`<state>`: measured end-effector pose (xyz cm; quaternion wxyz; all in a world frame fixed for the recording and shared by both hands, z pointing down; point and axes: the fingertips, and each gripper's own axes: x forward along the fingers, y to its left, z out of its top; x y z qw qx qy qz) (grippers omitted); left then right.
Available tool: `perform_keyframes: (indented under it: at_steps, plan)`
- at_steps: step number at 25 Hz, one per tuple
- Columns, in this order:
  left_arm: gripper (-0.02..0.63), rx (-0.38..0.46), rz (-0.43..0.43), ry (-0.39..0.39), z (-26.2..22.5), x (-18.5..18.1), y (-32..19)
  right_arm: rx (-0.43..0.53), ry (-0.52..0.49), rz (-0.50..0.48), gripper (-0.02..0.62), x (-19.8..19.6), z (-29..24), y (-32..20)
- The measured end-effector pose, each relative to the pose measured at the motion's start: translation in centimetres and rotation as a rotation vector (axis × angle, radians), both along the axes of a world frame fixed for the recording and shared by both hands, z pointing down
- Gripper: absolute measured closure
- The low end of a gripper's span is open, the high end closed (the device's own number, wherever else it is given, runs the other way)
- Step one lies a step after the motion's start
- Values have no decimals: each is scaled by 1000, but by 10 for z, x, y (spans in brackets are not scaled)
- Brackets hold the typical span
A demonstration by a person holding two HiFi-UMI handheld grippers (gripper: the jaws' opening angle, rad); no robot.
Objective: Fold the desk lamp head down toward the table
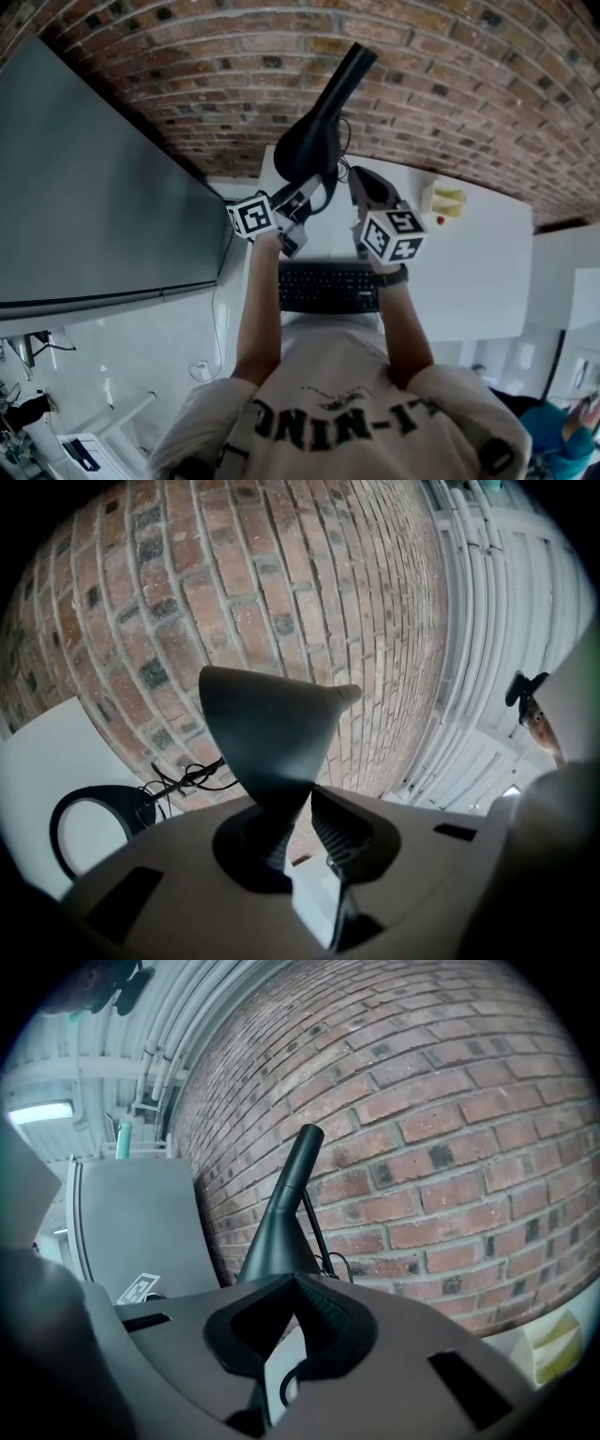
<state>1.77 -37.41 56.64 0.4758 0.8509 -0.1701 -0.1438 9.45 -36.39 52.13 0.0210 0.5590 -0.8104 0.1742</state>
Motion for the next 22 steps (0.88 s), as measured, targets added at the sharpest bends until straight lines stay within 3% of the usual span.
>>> perform_keyframes:
  at_steps: [9, 17, 22]
  plan:
    - [549, 21, -6, -13, 2, 0, 2, 6, 4, -14, 592, -3, -3, 3]
    - [543, 60, 2, -89, 9, -22, 28, 35, -15, -45, 592, -8, -15, 17]
    - [543, 124, -49, -220, -2, -42, 57, 48, -35, -66, 592, -20, -22, 33]
